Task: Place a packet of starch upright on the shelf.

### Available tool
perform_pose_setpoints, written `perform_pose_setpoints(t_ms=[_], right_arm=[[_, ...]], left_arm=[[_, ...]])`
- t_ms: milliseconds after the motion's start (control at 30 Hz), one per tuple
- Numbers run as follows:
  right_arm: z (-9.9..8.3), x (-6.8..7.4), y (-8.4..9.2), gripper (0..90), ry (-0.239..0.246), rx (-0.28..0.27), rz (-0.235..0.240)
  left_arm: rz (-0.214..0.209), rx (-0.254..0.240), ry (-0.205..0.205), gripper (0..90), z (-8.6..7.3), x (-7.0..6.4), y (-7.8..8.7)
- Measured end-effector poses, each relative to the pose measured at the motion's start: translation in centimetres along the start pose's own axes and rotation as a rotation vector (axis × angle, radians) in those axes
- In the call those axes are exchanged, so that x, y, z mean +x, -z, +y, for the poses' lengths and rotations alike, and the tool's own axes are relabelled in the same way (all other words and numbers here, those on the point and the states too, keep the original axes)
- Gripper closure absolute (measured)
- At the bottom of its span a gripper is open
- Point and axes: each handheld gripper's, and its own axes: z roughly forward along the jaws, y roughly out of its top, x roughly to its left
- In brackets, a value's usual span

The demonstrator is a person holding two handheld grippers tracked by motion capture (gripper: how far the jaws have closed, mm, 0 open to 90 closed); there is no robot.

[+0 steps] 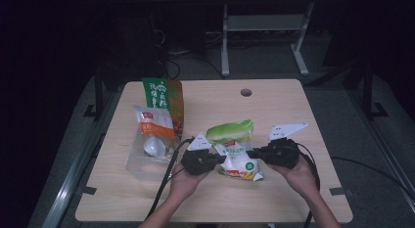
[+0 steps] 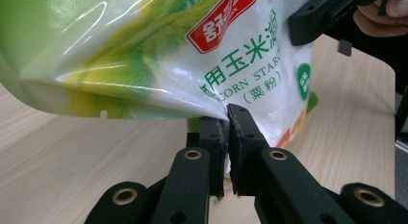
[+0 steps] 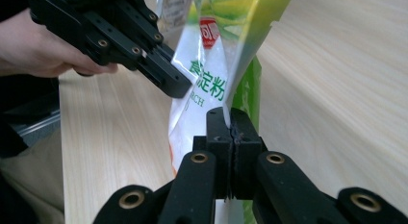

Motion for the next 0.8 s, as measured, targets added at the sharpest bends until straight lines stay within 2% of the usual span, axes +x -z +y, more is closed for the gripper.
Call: perform_pose_setpoints(t_ms=[167,267,467,567,800], right_arm=[[-0.9,0.0,0.0,80.9,-0.010,0.031,0.004],[-1.3,0.2,-0.2,76.6,-0.003,0.026,0.009],[-1.3,0.5,-1.0,65.9,0.021,0.073,-0.009],[-1.2,0.5,-1.2,67.0,0.022,0.077,-0.015],[-1.2,0.4,-1.4,76.8,0.013,0.093,-0.027]], left_arm=[[-0.024,0.003,-0.030,84.6,0.2,-0.8,-0.1],[0.008,0.016,-0.072,84.6,0.4,-1.4,-0.2],[0.003,0.021,-0.070,83.7,0.4,-1.3,-0.1],[0.000,0.024,-0.070,82.1,0.4,-1.3,0.0],[0.004,0.039,-0.080,72.8,0.1,-1.4,0.4]])
